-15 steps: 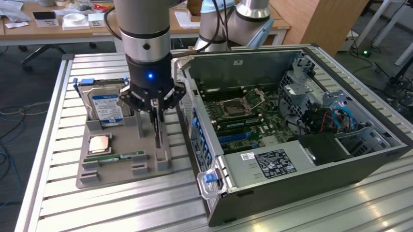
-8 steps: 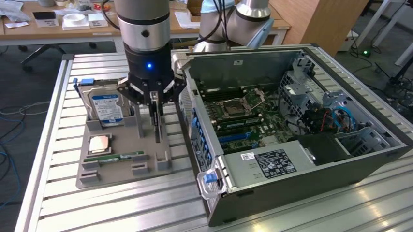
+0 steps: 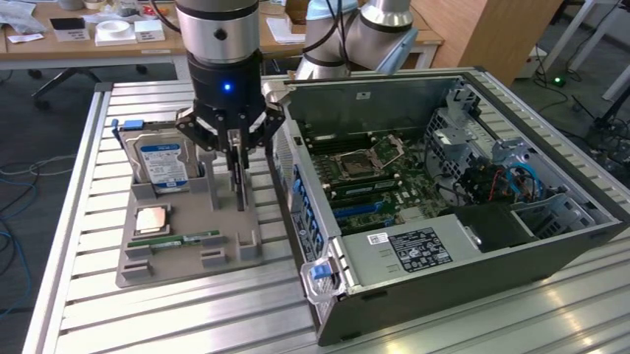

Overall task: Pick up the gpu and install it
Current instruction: 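Pick up the gpu and move the gpu toward the slot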

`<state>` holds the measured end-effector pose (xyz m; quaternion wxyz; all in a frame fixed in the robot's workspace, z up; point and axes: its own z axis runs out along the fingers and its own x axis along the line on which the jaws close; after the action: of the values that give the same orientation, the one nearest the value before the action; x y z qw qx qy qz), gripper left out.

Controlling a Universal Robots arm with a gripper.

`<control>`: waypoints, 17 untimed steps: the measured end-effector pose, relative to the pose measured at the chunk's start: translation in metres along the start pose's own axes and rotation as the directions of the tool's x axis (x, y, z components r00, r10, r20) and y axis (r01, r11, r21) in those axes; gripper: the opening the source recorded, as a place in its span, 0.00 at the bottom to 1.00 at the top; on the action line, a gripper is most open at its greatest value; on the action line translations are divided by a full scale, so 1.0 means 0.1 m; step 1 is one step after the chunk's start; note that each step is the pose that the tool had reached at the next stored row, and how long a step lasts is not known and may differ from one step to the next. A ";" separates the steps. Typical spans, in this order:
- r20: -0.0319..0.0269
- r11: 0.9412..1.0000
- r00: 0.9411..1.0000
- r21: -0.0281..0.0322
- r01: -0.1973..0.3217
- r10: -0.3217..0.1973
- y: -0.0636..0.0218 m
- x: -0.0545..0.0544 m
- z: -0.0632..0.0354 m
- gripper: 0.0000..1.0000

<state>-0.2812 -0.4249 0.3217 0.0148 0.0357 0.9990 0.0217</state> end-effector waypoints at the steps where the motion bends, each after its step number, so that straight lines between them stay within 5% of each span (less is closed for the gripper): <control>1: 0.000 1.000 1.000 0.000 0.001 -0.001 0.001 0.00 -0.025 0.26; 17: 0.003 1.000 1.000 -0.001 0.008 -0.008 0.022 -0.01 -0.507 0.26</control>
<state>-0.2812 -0.4249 0.3725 0.0164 0.0318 0.9991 0.0218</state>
